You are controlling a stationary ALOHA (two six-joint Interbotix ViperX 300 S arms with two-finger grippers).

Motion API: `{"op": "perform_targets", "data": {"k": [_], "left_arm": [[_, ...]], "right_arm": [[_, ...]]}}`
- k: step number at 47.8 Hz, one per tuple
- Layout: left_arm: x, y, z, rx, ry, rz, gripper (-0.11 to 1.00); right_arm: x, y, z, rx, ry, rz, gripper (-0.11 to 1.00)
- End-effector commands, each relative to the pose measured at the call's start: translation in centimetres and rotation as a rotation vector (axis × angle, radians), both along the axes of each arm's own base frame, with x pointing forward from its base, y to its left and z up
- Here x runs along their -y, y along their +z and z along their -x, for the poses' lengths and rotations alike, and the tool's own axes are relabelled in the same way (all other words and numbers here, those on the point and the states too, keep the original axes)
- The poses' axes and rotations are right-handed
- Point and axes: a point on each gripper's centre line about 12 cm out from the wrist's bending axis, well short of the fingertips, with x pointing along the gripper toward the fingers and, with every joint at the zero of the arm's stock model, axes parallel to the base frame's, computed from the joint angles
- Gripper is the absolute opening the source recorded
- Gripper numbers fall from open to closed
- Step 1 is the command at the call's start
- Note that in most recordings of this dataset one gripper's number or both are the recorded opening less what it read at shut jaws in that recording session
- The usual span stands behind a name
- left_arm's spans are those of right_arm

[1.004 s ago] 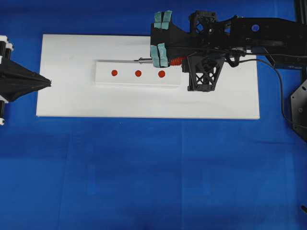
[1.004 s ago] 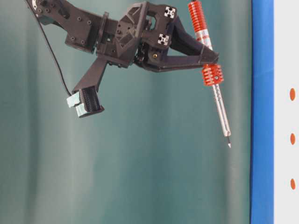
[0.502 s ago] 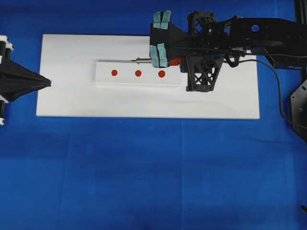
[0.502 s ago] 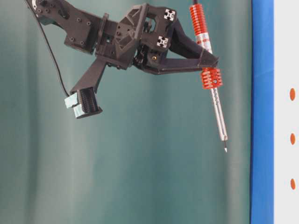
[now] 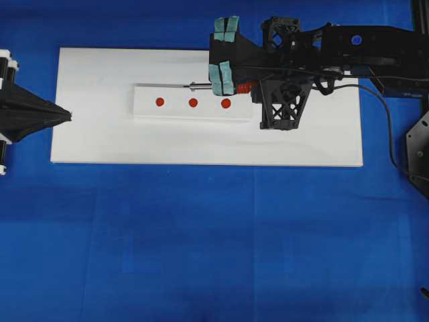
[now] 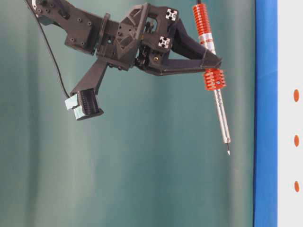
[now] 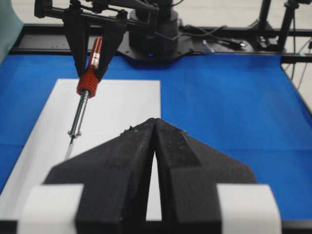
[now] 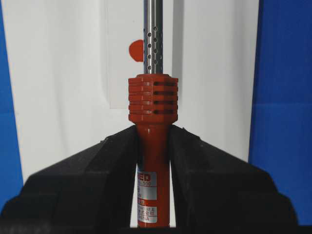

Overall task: Touch the tip of the soldering iron to the mark.
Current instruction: 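Tilt the iron tip downward and position it above the left red dot, then lower the iron tip onto the leftmost red dot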

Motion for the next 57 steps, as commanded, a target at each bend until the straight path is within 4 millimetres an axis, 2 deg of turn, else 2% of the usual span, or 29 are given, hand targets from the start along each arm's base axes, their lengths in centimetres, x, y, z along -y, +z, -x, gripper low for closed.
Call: {"op": "perform_targets", "data": {"k": [1,24,34,57], "left_arm": [[0.0,0.4,-0.1,0.011,-0.001,-0.001,0.0],[0.0,0.4,-0.1,0.009,0.0,-0.001,0.0],[0.0,0.4,-0.1,0.009,0.0,0.0,0.0],[0.0,0.4,-0.1,0.009,0.0,0.0,0.0]], "right_arm": [[0.0,1.3,-0.4,0.043,0.003,0.004,0.06],[-0.1,1.0,-0.6,0.036,-0.001,-0.001,0.06],[0.1,-0.8,-1.6,0.002,-0.006,-0.009,0.06],[0.8,-4.9,-5.6,-0.02,0.002,-0.012,0.06]]}}
